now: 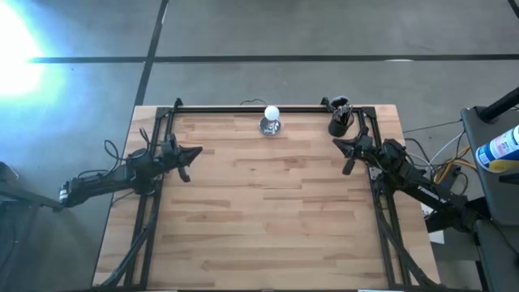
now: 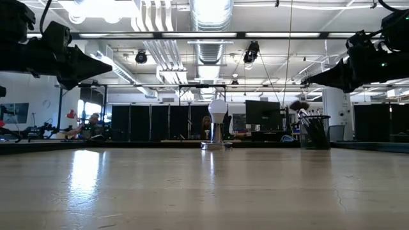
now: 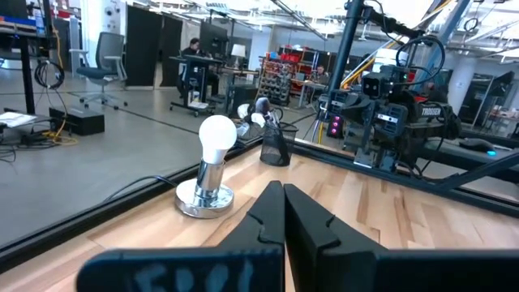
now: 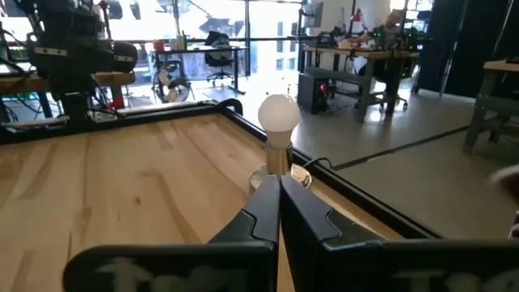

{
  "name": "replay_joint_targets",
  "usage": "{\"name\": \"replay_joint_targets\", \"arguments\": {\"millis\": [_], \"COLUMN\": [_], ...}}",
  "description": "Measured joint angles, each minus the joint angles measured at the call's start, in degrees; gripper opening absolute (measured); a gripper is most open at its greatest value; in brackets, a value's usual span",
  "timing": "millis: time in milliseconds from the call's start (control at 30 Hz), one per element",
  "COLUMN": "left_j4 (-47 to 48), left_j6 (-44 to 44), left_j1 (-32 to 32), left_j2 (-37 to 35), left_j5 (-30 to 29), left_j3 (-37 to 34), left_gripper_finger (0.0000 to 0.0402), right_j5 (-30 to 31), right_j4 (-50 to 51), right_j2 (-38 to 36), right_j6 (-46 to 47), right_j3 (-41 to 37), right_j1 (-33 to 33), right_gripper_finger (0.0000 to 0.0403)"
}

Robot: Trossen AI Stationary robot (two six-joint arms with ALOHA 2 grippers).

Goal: Put items in baskets/containers
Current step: Return to Home Position

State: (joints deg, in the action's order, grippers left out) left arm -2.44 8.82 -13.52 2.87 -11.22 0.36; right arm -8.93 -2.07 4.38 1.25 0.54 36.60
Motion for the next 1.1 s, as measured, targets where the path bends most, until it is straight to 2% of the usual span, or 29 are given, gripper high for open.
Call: {"name": "replay_joint_targets", "arguments": {"millis": [1100], "left_j4": [-0.07], "left_j6": [0.00], "left_j1": [0.00], "left_j2": [0.00], "left_j5": [0.00], "left_j3": [-0.02], "left_gripper_finger": [0.0000], "right_j5": [0.00], "right_j4": [0.03], "right_j2": [0.04], "right_j6": [-0.83], "right_j3": [0.00], "right_j1": [0.00], "right_gripper_finger": [0.0009]}}
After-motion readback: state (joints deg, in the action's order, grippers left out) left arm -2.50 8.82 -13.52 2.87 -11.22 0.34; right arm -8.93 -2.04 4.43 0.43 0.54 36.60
